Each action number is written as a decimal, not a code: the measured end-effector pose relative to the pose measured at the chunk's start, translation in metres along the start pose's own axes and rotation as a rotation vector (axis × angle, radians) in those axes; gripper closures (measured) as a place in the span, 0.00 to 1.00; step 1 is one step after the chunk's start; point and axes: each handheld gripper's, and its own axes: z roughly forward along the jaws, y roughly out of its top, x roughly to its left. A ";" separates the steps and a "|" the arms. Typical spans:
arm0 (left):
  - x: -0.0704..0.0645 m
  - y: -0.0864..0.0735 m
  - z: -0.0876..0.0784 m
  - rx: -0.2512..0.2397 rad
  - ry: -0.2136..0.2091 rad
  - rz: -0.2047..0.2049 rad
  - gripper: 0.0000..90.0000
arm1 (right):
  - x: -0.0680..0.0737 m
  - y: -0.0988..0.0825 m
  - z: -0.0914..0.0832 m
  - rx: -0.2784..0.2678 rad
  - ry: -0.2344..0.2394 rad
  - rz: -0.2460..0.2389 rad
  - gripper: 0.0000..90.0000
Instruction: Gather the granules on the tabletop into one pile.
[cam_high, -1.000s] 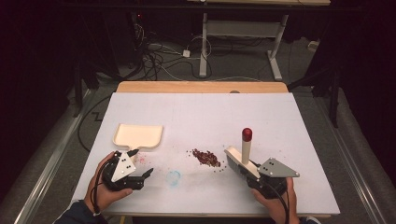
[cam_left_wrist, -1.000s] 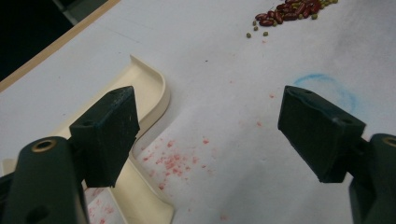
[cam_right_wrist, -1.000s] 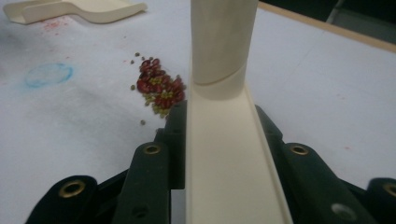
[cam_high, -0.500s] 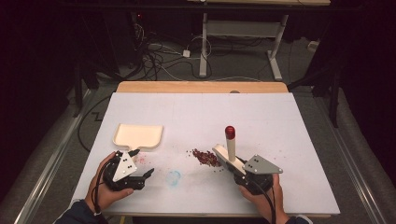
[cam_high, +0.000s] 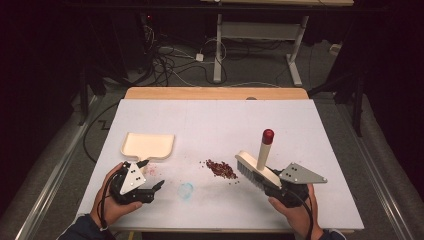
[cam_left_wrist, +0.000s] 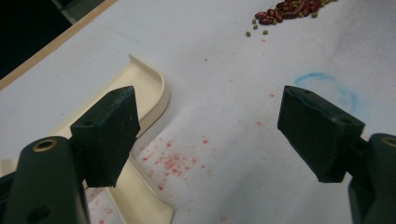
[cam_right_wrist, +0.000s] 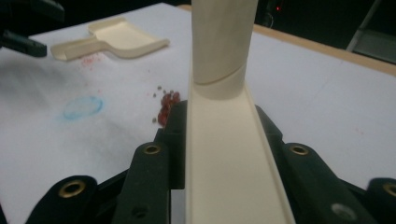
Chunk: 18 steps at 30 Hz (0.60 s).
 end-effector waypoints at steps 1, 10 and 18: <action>0.000 0.000 0.000 0.000 0.000 0.000 0.22 | 0.001 -0.003 -0.002 0.022 -0.006 -0.004 0.75; -0.001 0.001 0.001 0.002 -0.007 0.012 0.23 | 0.008 -0.015 -0.001 0.089 0.040 -0.020 0.75; -0.001 0.001 0.003 0.007 -0.012 0.015 0.23 | 0.021 -0.004 0.014 0.081 0.047 -0.077 0.75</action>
